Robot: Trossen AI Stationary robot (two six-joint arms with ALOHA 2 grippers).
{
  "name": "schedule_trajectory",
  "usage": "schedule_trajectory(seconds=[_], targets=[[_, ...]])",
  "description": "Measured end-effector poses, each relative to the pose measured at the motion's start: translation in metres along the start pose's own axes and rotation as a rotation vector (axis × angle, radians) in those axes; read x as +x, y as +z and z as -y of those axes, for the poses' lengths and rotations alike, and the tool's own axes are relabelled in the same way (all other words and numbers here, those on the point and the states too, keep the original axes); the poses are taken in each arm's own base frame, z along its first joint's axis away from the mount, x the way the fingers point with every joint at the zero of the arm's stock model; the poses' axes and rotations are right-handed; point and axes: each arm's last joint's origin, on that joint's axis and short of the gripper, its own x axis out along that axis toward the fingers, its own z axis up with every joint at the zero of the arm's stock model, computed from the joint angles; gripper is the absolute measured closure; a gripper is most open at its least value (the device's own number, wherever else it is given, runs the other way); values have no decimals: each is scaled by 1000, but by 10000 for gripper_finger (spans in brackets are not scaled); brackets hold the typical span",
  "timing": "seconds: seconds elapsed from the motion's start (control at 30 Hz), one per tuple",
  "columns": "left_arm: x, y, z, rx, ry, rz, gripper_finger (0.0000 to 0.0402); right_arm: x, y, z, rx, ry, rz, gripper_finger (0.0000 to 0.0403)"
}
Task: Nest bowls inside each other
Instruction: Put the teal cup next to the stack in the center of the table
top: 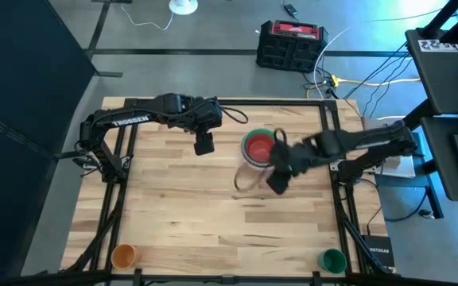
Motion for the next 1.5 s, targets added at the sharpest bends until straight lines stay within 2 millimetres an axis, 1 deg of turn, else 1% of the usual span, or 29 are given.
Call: schedule_trajectory(seconds=[0.23, 0.47, 0.67, 0.83, 0.9, 1.17, 1.43, 1.5], targets=[[-3, 2, 12, 0, -19, 19, 217, -9, -55, -20, 13, -10, -133, 301], [-7, 3, 25, -2, -40, 39, 217, -22, -110, -28, 11, -58, -244, 301], [-18, 2, 60, -1, -96, 73, 217, -21, -144, -43, -136, -2, -354, 301], [-30, -3, 95, 43, -148, 94, 217, -20, -177, -49, -358, 10, -397, 301], [-34, -6, 107, 54, -161, 102, 217, -17, -186, -52, -401, -1, -412, 301], [-43, -14, 136, 63, -168, 112, 217, 0, -215, -60, -497, -77, -434, 301], [-53, -24, 164, 72, -176, 124, 217, 17, -245, -63, -594, -153, -448, 301], [-54, -28, 167, 76, -163, 107, 217, 20, -251, -64, -609, -165, -442, 301]])
